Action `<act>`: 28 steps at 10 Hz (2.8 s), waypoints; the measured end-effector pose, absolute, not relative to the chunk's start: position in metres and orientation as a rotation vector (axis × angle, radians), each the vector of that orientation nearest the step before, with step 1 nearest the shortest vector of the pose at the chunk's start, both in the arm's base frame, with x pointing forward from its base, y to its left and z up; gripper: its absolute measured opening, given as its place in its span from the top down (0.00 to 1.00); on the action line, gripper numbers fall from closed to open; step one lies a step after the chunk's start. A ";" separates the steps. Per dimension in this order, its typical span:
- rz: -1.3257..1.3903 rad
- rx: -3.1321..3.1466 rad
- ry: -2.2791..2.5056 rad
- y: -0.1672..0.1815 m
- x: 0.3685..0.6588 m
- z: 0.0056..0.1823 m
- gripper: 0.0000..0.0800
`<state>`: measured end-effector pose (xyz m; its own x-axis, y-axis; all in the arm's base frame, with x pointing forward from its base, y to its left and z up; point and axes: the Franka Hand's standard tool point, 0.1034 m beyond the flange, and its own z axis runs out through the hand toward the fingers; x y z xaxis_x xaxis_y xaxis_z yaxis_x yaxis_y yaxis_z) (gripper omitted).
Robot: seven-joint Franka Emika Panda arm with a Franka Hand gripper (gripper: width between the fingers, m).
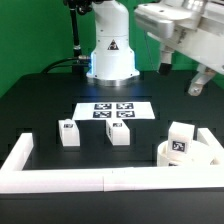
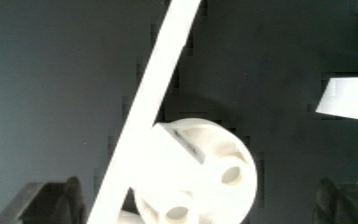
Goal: Assemble stool
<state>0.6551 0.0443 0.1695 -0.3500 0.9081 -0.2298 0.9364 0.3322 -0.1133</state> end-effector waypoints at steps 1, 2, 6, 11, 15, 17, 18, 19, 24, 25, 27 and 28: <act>-0.359 1.714 2.436 0.042 0.655 0.169 0.19; -0.360 1.711 2.439 0.044 0.655 0.169 0.19; -0.492 1.572 2.601 0.059 0.651 0.157 0.19; -0.505 1.567 2.607 0.052 0.651 0.153 0.19; -0.554 1.765 2.770 0.055 0.642 0.141 0.19; -0.520 1.904 2.775 0.045 0.653 0.139 0.19; -0.504 1.944 2.761 0.035 0.654 0.139 0.19; -0.514 1.957 2.743 0.031 0.654 0.139 0.19; -0.470 1.929 2.838 0.018 0.655 0.144 0.19; -0.467 1.987 2.814 0.022 0.652 0.143 0.19; -0.429 2.155 2.613 0.012 0.652 0.149 0.19; -0.446 2.149 2.619 0.009 0.649 0.148 0.19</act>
Offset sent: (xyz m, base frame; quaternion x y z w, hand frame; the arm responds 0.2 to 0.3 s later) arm 0.0070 0.0291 -0.0098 0.0669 0.0461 -0.2221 0.9716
